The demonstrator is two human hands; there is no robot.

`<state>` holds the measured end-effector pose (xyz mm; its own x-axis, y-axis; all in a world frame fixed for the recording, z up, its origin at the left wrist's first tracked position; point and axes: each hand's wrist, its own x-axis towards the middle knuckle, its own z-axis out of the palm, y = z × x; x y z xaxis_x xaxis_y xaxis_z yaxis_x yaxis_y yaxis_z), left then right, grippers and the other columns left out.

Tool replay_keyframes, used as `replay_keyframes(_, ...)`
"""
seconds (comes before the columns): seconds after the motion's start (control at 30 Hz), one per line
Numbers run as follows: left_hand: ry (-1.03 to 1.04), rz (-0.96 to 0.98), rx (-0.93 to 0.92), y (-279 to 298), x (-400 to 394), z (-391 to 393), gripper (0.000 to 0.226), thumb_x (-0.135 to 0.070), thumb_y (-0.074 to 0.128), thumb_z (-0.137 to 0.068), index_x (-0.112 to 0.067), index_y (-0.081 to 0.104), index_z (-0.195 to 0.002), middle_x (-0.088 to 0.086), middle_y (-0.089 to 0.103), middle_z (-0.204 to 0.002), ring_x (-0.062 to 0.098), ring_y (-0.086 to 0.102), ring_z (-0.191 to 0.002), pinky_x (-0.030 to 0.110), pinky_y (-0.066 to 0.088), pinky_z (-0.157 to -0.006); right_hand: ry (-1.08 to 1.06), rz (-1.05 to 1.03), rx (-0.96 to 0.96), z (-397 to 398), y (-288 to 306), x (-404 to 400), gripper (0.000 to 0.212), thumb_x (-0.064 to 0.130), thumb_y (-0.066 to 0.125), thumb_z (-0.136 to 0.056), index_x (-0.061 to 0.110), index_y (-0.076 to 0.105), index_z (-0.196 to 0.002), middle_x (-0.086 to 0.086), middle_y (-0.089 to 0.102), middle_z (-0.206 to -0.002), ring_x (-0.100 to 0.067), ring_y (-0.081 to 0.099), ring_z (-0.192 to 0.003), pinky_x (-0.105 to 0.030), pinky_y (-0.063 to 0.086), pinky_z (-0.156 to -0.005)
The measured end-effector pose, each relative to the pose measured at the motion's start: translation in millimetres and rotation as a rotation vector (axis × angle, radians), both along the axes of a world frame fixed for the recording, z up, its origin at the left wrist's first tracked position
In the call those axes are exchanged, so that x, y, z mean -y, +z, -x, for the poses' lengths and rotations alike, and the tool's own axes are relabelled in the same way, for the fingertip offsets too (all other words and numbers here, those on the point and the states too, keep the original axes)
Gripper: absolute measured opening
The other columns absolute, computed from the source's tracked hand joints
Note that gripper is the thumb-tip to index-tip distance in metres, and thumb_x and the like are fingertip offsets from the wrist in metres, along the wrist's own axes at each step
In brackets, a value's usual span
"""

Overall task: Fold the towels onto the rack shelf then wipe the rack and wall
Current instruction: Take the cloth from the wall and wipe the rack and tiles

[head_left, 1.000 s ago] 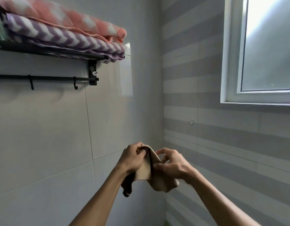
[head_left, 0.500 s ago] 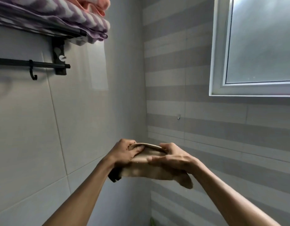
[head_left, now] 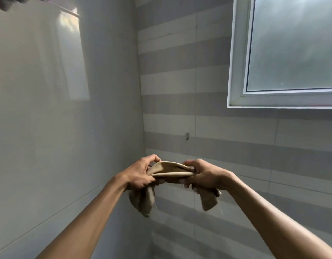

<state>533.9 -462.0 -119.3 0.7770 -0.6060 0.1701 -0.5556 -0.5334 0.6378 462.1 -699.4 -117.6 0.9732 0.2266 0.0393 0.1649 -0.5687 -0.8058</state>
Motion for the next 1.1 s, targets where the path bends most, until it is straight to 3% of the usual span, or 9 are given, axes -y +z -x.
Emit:
replay_keyframes(0.1,-0.079,0.19,-0.186,6.2,13.8,-31.9,0.042,-0.023,0.084,-0.08,-0.021,0.056,-0.112,-0.003,0.057,-0.063,0.013,0.047,-0.056,0.026,0.044,-0.054,0.002,-0.065,0.053,-21.1,8.2,23.0,0.047,0.027,0.079,-0.087,0.031,0.053,-0.126,-0.012,0.074,-0.093,-0.006,0.056,-0.057,-0.024,0.049,-0.054)
replay_keyframes(0.17,-0.087,0.268,-0.194,8.9,31.7,-61.7,0.034,-0.025,0.079,-0.085,-0.02,0.058,-0.111,-0.005,0.055,-0.061,0.012,0.045,-0.055,0.026,0.043,-0.05,-0.012,-0.078,0.143,-44.6,9.2,40.2,0.046,0.031,0.078,-0.087,0.035,0.052,-0.125,-0.014,0.073,-0.099,-0.007,0.056,-0.059,-0.026,0.05,-0.056)
replay_keyframes(0.27,0.016,0.354,-0.069,5.1,66.7,-108.4,0.024,-0.038,0.078,-0.084,-0.026,0.065,-0.1,-0.004,0.058,-0.066,0.015,0.05,-0.062,0.029,0.043,-0.057,-0.142,0.055,0.386,-86.3,5.7,61.9,0.025,0.031,0.073,-0.087,0.041,0.06,-0.106,0.002,0.071,-0.096,-0.011,0.064,-0.074,-0.036,0.056,-0.071)
replay_keyframes(0.37,0.201,0.361,0.142,-2.5,100.1,-148.6,0.028,-0.044,0.077,-0.076,-0.031,0.068,-0.098,-0.002,0.067,-0.087,0.019,0.065,-0.083,0.032,0.052,-0.077,-0.284,0.146,0.574,-123.8,-1.9,73.1,0.027,0.023,0.068,-0.081,0.043,0.066,-0.1,0.006,0.067,-0.1,-0.019,0.064,-0.09,-0.035,0.052,-0.079)
replay_keyframes(0.47,0.275,0.394,0.347,-3.2,129.6,-169.9,0.027,-0.019,0.072,-0.087,-0.025,0.066,-0.113,0.002,0.067,-0.108,0.02,0.065,-0.099,0.027,0.052,-0.083,-0.422,0.312,0.782,-154.5,-9.5,79.5,0.034,0.019,0.067,-0.083,0.033,0.07,-0.114,0.0,0.062,-0.104,-0.03,0.064,-0.084,-0.039,0.055,-0.07)
replay_keyframes(0.6,0.328,0.393,0.516,-9.8,156.5,-187.7,0.032,-0.015,0.063,-0.092,-0.029,0.056,-0.12,0.0,0.057,-0.119,0.025,0.062,-0.098,0.04,0.056,-0.076,-0.541,0.64,0.987,-179.7,-14.3,84.6,0.041,0.013,0.074,-0.08,0.033,0.071,-0.115,-0.004,0.063,-0.103,-0.035,0.064,-0.057,-0.036,0.05,-0.041)
replay_keyframes(0.77,0.419,0.299,0.666,-41.6,175.5,-199.6,0.021,-0.018,0.061,-0.095,-0.024,0.062,-0.115,-0.002,0.054,-0.118,0.031,0.065,-0.082,0.038,0.053,-0.062,-0.53,0.831,1.044,-195.2,-43.3,91.4,0.06,-0.001,0.077,-0.07,0.029,0.068,-0.121,-0.008,0.06,-0.099,-0.031,0.062,-0.067,-0.031,0.039,-0.035)
replay_keyframes(0.93,0.433,0.49,0.522,-64.1,183.3,-197.8,0.016,-0.016,0.067,-0.089,-0.023,0.067,-0.104,-0.005,0.063,-0.106,0.024,0.066,-0.09,0.036,0.054,-0.071,-0.586,0.851,1.019,-198.4,-76.1,86.4,0.064,-0.001,0.076,-0.067,0.019,0.068,-0.127,-0.005,0.063,-0.11,-0.029,0.063,-0.084,-0.032,0.048,-0.037)
replay_keyframes(1.1,0.487,0.482,0.358,-64.1,182.0,-184.2,0.009,-0.03,0.067,-0.088,-0.031,0.063,-0.096,-0.01,0.07,-0.098,0.019,0.067,-0.094,0.033,0.051,-0.072,-0.625,0.814,0.932,-192.7,-88.2,79.9,0.071,0.003,0.076,-0.067,0.019,0.06,-0.135,-0.002,0.061,-0.121,-0.028,0.059,-0.093,-0.035,0.053,-0.047)
